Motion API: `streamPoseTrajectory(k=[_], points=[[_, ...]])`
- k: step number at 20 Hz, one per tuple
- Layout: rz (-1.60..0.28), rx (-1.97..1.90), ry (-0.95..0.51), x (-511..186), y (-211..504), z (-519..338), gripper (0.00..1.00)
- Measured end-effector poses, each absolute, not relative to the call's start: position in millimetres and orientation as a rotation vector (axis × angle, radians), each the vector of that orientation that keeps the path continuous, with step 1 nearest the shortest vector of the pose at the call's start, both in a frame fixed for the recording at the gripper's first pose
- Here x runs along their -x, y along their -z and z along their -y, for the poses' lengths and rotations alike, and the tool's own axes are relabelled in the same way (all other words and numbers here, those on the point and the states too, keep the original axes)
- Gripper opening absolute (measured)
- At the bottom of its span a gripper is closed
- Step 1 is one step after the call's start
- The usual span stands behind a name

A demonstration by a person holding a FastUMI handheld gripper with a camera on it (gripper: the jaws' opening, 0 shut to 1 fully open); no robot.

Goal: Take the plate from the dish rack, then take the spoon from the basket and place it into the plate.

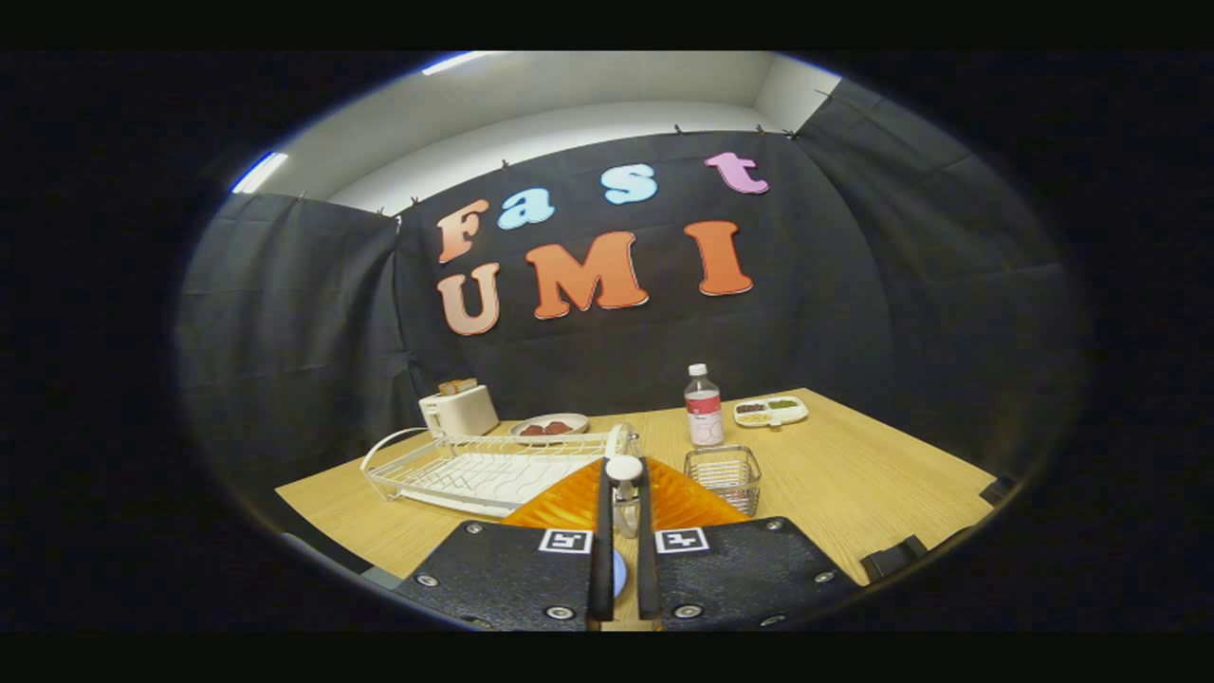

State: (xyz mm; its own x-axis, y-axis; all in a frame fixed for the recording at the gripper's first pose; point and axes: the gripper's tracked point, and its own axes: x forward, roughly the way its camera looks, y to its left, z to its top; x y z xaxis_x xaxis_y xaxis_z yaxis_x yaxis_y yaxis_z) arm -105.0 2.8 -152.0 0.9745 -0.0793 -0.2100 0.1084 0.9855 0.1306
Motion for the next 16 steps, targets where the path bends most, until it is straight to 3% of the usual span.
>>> streamPoseTrajectory(k=[16], points=[[-0.296, -0.175, -0.186, 107.0, 197.6, -88.7, 0.1]])
